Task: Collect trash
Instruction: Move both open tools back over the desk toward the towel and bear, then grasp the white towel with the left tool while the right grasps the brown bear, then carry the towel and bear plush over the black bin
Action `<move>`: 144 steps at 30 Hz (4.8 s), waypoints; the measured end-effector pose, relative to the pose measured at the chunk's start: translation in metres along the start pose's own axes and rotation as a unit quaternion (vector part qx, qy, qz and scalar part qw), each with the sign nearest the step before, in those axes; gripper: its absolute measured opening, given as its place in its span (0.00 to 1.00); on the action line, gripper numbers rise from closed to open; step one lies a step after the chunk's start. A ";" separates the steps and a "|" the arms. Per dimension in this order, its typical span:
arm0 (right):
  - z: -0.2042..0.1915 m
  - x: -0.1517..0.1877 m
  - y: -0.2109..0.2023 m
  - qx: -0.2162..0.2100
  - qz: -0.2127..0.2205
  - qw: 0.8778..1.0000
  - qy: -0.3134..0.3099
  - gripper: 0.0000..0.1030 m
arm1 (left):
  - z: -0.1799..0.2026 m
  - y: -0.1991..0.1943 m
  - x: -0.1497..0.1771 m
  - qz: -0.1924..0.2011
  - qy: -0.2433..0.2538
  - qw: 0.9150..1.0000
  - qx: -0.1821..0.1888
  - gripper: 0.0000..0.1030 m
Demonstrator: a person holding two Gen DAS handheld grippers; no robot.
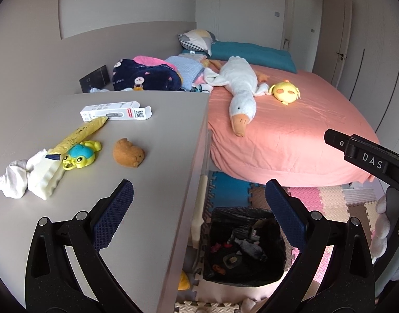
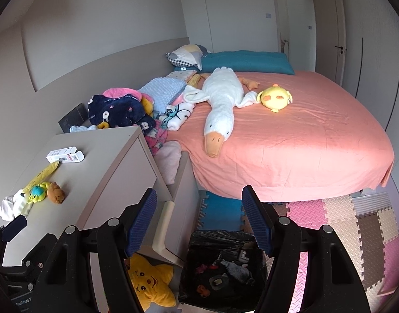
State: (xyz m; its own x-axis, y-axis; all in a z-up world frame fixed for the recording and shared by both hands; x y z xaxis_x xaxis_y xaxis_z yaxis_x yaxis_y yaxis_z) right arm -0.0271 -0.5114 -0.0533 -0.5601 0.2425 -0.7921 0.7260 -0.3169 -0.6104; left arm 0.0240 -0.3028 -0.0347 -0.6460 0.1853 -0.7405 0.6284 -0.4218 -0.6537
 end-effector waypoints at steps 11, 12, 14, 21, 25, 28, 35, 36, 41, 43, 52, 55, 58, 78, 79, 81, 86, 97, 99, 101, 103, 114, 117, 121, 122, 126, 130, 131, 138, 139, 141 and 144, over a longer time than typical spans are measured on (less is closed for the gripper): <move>-0.062 -0.004 0.010 -0.052 0.000 0.998 -0.029 0.67 | -0.071 -0.009 -0.007 0.012 -0.037 0.998 -0.049 0.95; -0.069 -0.004 0.011 -0.056 0.000 0.998 -0.033 0.67 | -0.077 -0.011 -0.008 0.013 -0.041 0.998 -0.053 0.95; -0.080 -0.005 0.012 -0.065 0.001 0.997 -0.039 0.67 | -0.090 -0.013 -0.009 0.017 -0.047 0.997 -0.061 0.95; -0.120 -0.007 0.016 -0.111 0.000 0.992 -0.054 0.69 | -0.127 -0.021 -0.016 0.027 -0.059 0.994 -0.089 0.95; -0.141 -0.007 0.019 -0.130 0.000 0.989 -0.066 0.70 | -0.151 -0.025 -0.021 0.035 -0.074 0.991 -0.109 0.95; -0.155 -0.008 0.022 -0.137 -0.005 0.988 -0.074 0.70 | -0.171 -0.026 -0.025 0.041 -0.090 0.987 -0.123 0.95; -0.181 -0.007 0.027 -0.144 -0.011 0.985 -0.098 0.70 | -0.214 -0.028 -0.031 0.051 -0.119 0.980 -0.148 0.95; -0.185 -0.006 0.028 -0.145 -0.012 0.984 -0.100 0.70 | -0.221 -0.028 -0.032 0.051 -0.125 0.979 -0.151 0.95; -0.199 -0.005 0.035 -0.152 -0.019 0.982 -0.109 0.70 | -0.253 -0.027 -0.038 0.055 -0.136 0.973 -0.178 0.95; -0.206 -0.004 0.037 -0.154 -0.021 0.981 -0.116 0.70 | -0.266 -0.025 -0.039 0.054 -0.142 0.971 -0.185 0.95; -0.231 -0.007 0.051 -0.162 -0.025 0.976 -0.141 0.70 | -0.315 -0.009 -0.041 0.037 -0.166 0.965 -0.202 0.95; -0.238 -0.010 0.059 -0.162 -0.027 0.976 -0.146 0.70 | -0.323 0.000 -0.042 0.028 -0.178 0.965 -0.191 0.95; -0.246 -0.013 0.066 -0.166 -0.029 0.973 -0.156 0.70 | -0.326 0.007 -0.041 0.021 -0.186 0.966 -0.181 0.95; -0.288 -0.004 0.082 -0.190 -0.069 0.956 -0.210 0.40 | -0.328 0.020 -0.038 -0.003 -0.212 0.968 -0.132 0.57; -0.288 -0.004 0.079 -0.191 -0.066 0.957 -0.211 0.40 | -0.328 0.019 -0.039 -0.002 -0.212 0.968 -0.131 0.56; -0.287 -0.004 0.074 -0.191 -0.061 0.957 -0.211 0.40 | -0.329 0.018 -0.039 -0.001 -0.212 0.968 -0.132 0.55; -0.284 -0.004 0.062 -0.201 -0.057 0.956 -0.205 0.40 | -0.328 0.012 -0.040 0.009 -0.208 0.968 -0.142 0.52; -0.283 -0.002 0.030 -0.225 -0.043 0.951 -0.208 0.40 | -0.329 -0.007 -0.039 0.025 -0.211 0.963 -0.163 0.51; -0.282 -0.001 0.024 -0.231 -0.040 0.950 -0.208 0.40 | -0.330 -0.013 -0.040 0.029 -0.213 0.962 -0.166 0.51; -0.279 -0.001 0.018 -0.233 -0.036 0.949 -0.209 0.40 | -0.331 -0.022 -0.041 0.034 -0.215 0.961 -0.170 0.51; -0.276 -0.001 0.012 -0.236 -0.032 0.949 -0.209 0.40 | -0.332 -0.030 -0.041 0.039 -0.219 0.960 -0.172 0.51; -0.251 0.003 -0.007 -0.252 -0.024 0.949 -0.188 0.40 | -0.298 -0.055 -0.037 0.049 -0.201 0.964 -0.169 0.51; -0.242 0.004 -0.012 -0.245 -0.018 0.951 -0.188 0.40 | -0.281 -0.058 -0.037 0.051 -0.190 0.967 -0.162 0.51; -0.230 0.005 -0.019 -0.234 -0.014 0.954 -0.188 0.40 | -0.256 -0.062 -0.040 0.053 -0.177 0.972 -0.147 0.51; -0.225 0.006 -0.021 -0.233 -0.014 0.954 -0.187 0.40 | -0.249 -0.062 -0.042 0.054 -0.172 0.973 -0.142 0.51; -0.207 0.008 -0.026 -0.227 -0.010 0.957 -0.178 0.40 | -0.217 -0.061 -0.044 0.052 -0.147 0.980 -0.126 0.51; -0.189 0.009 -0.026 -0.222 -0.012 0.961 -0.165 0.40 | -0.189 -0.056 -0.044 0.049 -0.124 0.985 -0.114 0.51; -0.185 0.009 -0.027 -0.220 -0.011 0.962 -0.162 0.40 | -0.182 -0.055 -0.044 0.047 -0.120 0.986 -0.110 0.51; -0.150 0.010 -0.030 -0.201 -0.007 0.969 -0.147 0.40 | -0.139 -0.043 -0.049 0.041 -0.095 0.991 -0.083 0.51; -0.144 0.010 -0.030 -0.198 -0.007 0.970 -0.144 0.40 | -0.132 -0.041 -0.050 0.040 -0.091 0.992 -0.079 0.51; -0.133 0.009 -0.030 -0.192 -0.006 0.972 -0.136 0.40 | -0.119 -0.036 -0.051 0.038 -0.080 0.993 -0.073 0.52; -0.117 0.009 -0.029 -0.183 -0.006 0.975 -0.124 0.40 | -0.102 -0.030 -0.050 0.033 -0.071 0.995 -0.063 0.52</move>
State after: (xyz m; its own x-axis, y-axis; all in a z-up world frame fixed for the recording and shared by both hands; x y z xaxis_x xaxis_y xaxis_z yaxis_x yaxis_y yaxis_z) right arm -0.0070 -0.3926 -0.0429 -0.6158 -0.0001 -0.7879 0.7871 0.0442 -0.6152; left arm 0.0817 -0.2094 0.0059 -0.6508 0.0306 -0.7587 0.7146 -0.3132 -0.6255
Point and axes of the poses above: each gripper's, at about its wrist camera, not at the fingertips, and y roughly the way its jaws point, z to its right, x to its underside, the point moved 7 cm from there along y, roughly the way its jaws point, and after that the axes turned 12 degrees about -y, right-handed, at the moved point
